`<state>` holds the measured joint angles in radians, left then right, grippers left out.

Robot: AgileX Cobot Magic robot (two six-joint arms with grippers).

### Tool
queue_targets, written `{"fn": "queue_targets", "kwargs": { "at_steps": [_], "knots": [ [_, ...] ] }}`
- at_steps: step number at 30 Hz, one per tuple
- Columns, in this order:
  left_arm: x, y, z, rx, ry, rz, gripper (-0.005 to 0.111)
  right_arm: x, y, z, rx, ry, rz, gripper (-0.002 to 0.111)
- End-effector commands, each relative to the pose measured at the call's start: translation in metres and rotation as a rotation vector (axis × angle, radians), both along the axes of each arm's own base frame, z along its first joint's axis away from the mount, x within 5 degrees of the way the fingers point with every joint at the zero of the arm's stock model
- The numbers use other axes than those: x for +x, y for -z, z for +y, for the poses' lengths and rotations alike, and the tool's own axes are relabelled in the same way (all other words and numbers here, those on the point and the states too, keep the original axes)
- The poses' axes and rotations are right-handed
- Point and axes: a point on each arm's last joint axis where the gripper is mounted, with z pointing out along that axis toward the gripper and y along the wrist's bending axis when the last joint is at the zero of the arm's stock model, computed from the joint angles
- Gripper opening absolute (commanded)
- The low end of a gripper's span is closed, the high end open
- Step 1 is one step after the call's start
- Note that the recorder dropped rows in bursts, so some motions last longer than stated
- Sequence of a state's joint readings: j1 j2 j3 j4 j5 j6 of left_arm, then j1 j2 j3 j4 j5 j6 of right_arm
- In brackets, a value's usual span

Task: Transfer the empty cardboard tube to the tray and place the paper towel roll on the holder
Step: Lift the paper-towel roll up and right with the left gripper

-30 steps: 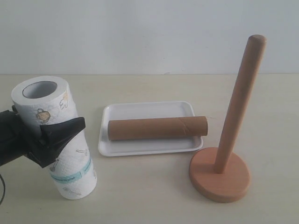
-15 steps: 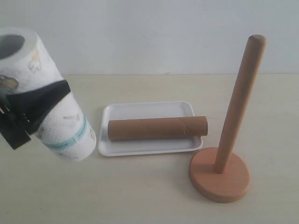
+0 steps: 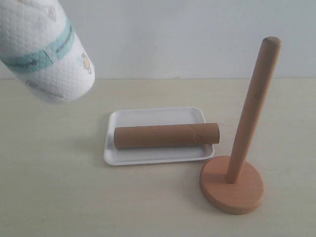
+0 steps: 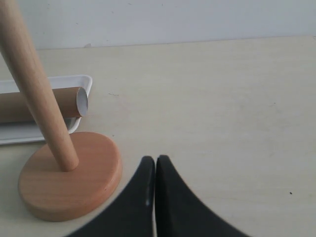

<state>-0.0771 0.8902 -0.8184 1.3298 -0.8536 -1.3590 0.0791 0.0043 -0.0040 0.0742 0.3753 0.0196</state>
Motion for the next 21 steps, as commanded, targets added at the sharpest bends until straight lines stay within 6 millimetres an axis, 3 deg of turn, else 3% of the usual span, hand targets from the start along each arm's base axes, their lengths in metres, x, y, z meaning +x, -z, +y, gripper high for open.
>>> {"fn": "queue_targets", "kwargs": {
  "at_steps": [1,9,15,21],
  "knots": [
    [0.002,-0.024,-0.003,-0.077,0.065,0.039,0.004,0.0,0.001,0.0,-0.005,0.0,-0.008,0.0],
    [0.009,-0.044,-0.032,-0.043,0.172,0.064,0.004,0.0,0.001,0.0,-0.005,0.0,-0.008,0.0],
    [0.021,-0.047,-0.065,-0.036,0.163,0.088,0.004,0.0,0.001,0.0,-0.005,0.0,-0.008,0.0],
    [0.033,-0.053,-0.107,-0.032,0.264,0.116,0.004,0.0,0.001,0.0,-0.005,0.0,-0.008,0.0]
  ]
}}
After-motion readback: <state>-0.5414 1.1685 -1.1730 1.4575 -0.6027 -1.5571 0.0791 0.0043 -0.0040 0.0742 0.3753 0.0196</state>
